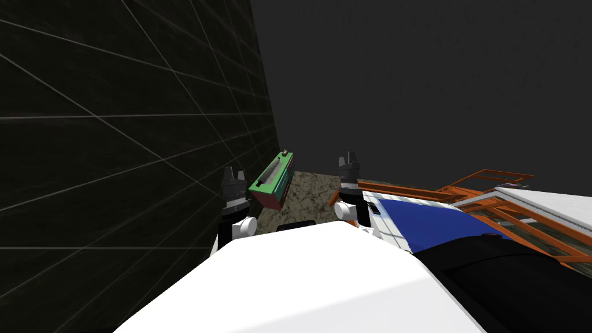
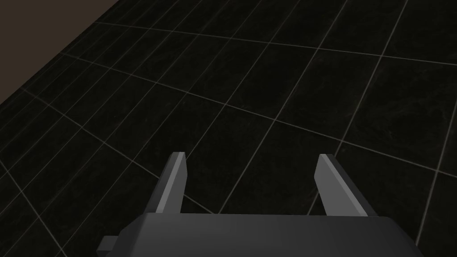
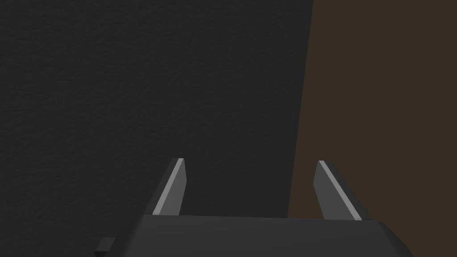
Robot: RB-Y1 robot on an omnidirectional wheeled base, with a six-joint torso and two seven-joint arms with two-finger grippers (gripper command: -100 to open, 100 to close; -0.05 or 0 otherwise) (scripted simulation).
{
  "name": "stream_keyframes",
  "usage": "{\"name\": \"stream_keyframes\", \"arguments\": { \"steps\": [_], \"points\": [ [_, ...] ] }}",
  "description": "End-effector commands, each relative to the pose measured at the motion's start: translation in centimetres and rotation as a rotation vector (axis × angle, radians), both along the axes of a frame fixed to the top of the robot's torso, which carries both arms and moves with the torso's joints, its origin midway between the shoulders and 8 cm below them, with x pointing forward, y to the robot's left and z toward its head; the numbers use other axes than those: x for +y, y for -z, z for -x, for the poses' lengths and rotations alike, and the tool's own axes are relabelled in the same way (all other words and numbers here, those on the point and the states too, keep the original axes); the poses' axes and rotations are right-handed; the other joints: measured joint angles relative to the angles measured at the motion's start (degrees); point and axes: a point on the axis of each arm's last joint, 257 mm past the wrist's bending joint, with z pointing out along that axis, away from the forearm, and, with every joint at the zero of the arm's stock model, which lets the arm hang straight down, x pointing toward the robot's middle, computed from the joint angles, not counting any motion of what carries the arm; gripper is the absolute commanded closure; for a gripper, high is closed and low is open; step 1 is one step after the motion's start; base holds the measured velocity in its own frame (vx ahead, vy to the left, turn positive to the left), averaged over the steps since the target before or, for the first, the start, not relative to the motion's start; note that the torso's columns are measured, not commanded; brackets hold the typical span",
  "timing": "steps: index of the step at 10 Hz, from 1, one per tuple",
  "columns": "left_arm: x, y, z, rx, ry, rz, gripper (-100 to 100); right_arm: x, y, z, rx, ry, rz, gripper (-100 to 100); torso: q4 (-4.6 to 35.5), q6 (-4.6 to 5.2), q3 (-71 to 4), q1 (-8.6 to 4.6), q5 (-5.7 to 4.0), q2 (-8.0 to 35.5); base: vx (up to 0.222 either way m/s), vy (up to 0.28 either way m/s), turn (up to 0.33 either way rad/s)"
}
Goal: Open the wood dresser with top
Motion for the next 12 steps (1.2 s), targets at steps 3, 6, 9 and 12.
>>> {"name": "stream_keyframes", "arguments": {
  "steps": [3, 6, 9, 12],
  "points": [
    [0.0, 0.0, 0.0, 0.0, 0.0, 0.0, 0, 0.0, 0.0, 0.0, 0.0, 0.0, 0.0, 0, 10.06, 0.0, -20.14, 0.0, 0.0, 10.03, 0.0, 0.0, 0.0],
    [0.0, 0.0, 0.0, 0.0, 0.0, 0.0, 0, 0.0, 0.0, 0.0, 0.0, 0.0, 0.0, 0, 22.68, 0.0, -45.36, 0.0, 0.0, 22.69, 0.0, 0.0, 0.0],
    [0.0, 0.0, 0.0, 0.0, 0.0, 0.0, 0, 0.0, 0.0, 0.0, 0.0, 0.0, 0.0, 0, 35.37, 0.0, -70.73, 0.0, 0.0, 35.39, 0.0, 0.0, 0.0],
    [-0.4, 1.6, -0.5, 0.046, 0.037, -0.046, -100, 0.0, 0.0, 0.0, 0.0, 0.0, 0.0, 0, 42.04, 0.0, -84.28, 0.0, 0.0, 42.04, 0.023, -0.004, -0.051]
  ]
}}
